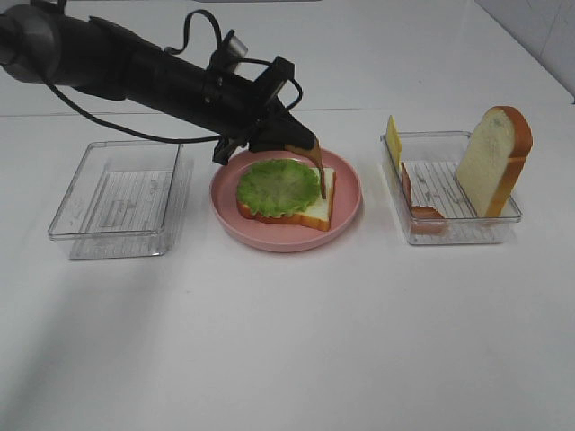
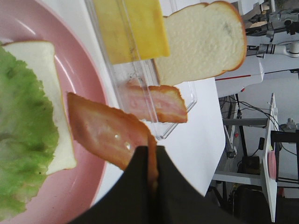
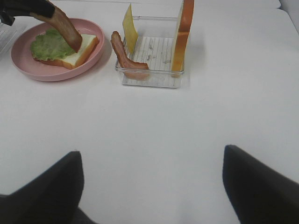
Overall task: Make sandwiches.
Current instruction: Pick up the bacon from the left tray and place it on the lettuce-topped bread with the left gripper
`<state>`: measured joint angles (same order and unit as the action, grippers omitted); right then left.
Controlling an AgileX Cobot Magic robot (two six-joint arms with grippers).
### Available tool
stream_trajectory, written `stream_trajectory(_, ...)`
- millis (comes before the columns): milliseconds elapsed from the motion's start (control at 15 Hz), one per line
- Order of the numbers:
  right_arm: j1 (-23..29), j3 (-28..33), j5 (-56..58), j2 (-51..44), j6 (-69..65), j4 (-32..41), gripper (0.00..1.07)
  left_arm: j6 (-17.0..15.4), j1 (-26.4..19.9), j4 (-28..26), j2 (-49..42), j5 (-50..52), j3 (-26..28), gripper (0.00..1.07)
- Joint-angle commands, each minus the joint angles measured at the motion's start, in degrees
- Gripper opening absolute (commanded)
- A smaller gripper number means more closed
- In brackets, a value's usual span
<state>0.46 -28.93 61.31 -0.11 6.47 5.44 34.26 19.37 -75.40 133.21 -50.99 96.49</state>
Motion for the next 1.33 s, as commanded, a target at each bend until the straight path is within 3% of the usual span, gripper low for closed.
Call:
stream_trajectory(67, -0.34, 0.11, -0.52, -0.86, 0.29, 0.23, 0.78, 1.49, 0.17, -0.8, 0.97, 0.0, 0.11, 0.0)
stream_trajectory(333, -0.34, 0.11, -0.52, -0.86, 0.29, 0.23, 0.78, 3.38, -1.66, 2.35, 1.03, 0.92, 0.11, 0.0)
stream_trajectory(400, -0.34, 0.11, -0.52, -0.86, 0.29, 0.23, 0.78, 5.73, -1.66, 5.9, 1.09, 1.55, 0.11, 0.0)
stream_trajectory(733, -0.34, 0.11, -0.52, -0.86, 0.29, 0.23, 0.78, 5.1, -1.66, 8.48, 0.63, 5.16, 0.11, 0.02)
stream_trajectory(933, -0.34, 0.11, -0.52, -0.86, 0.29, 0.23, 0.78, 5.27, -1.66, 8.48, 0.63, 6.93, 0.11, 0.17)
stream_trajectory(1133, -0.34, 0.11, -0.52, -0.86, 0.29, 0.23, 0.78, 5.21, -1.66, 9.11, 0.0, 8.31, 0.11, 0.51)
stream_trajectory(1267, -0.34, 0.11, -0.52, -0.86, 0.29, 0.23, 0.78, 5.04, -1.66, 13.64, -2.52, 9.68, 0.11, 0.74)
stream_trajectory(1333, -0.34, 0.11, -0.52, -0.86, 0.29, 0.23, 0.78, 4.41, -1.66, 16.9, -4.13, 9.74, 0.11, 0.78)
